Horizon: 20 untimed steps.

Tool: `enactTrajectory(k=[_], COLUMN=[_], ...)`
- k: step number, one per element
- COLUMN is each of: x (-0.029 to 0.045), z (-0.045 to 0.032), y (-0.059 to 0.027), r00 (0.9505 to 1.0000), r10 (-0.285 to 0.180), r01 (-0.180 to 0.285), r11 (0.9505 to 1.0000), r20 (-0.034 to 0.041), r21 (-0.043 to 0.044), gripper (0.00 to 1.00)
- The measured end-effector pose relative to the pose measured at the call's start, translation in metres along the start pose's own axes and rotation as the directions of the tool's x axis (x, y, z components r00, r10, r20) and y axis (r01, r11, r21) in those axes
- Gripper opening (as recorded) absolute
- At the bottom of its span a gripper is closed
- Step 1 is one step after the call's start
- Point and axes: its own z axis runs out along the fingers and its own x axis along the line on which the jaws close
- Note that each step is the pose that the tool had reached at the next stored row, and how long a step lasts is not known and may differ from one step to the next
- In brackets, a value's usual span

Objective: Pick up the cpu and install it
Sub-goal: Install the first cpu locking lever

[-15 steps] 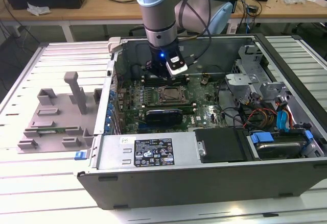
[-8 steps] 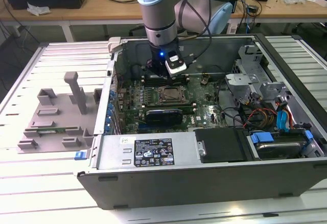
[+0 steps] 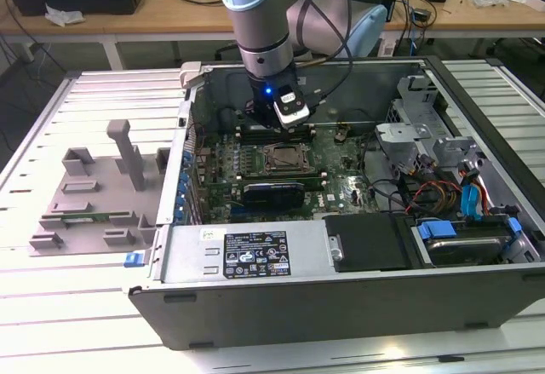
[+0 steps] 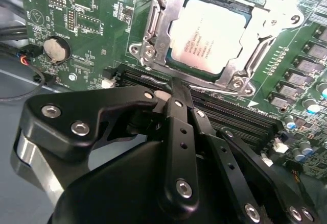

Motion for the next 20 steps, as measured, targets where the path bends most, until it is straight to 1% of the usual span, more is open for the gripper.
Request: enactTrajectory(k=[3,5,7,8,11,15,20], x=[0.0031,0.0055,0.0065,0.0073,0.0083,0.0087,0.0087], z=[-0.0001,0.0005,0.0009,0.0017,0.0030,0.0046,0.0064], y=[-0.0002,0.0009,0.0007,0.0005,0.0000,-0.0003,-0.0005], r00=[1.0000,0.9998,0.9997,0.9995,0.9991,0.9982,0.9965], r10=[0.004,0.014,0.019,0.023,0.031,0.045,0.070], r01=[-0.004,-0.014,-0.019,-0.023,-0.032,-0.045,-0.070], r11=[1.0000,0.9999,0.9998,0.9997,0.9995,0.9990,0.9975], r20=[0.0068,0.0135,0.0174,0.0213,0.0295,0.0400,0.0465], r21=[-0.0006,-0.0002,0.0000,0.0003,0.0034,0.0039,0.0076], gripper=[0.11,0.11,0.11,0.11,0.11,0.11,0.11])
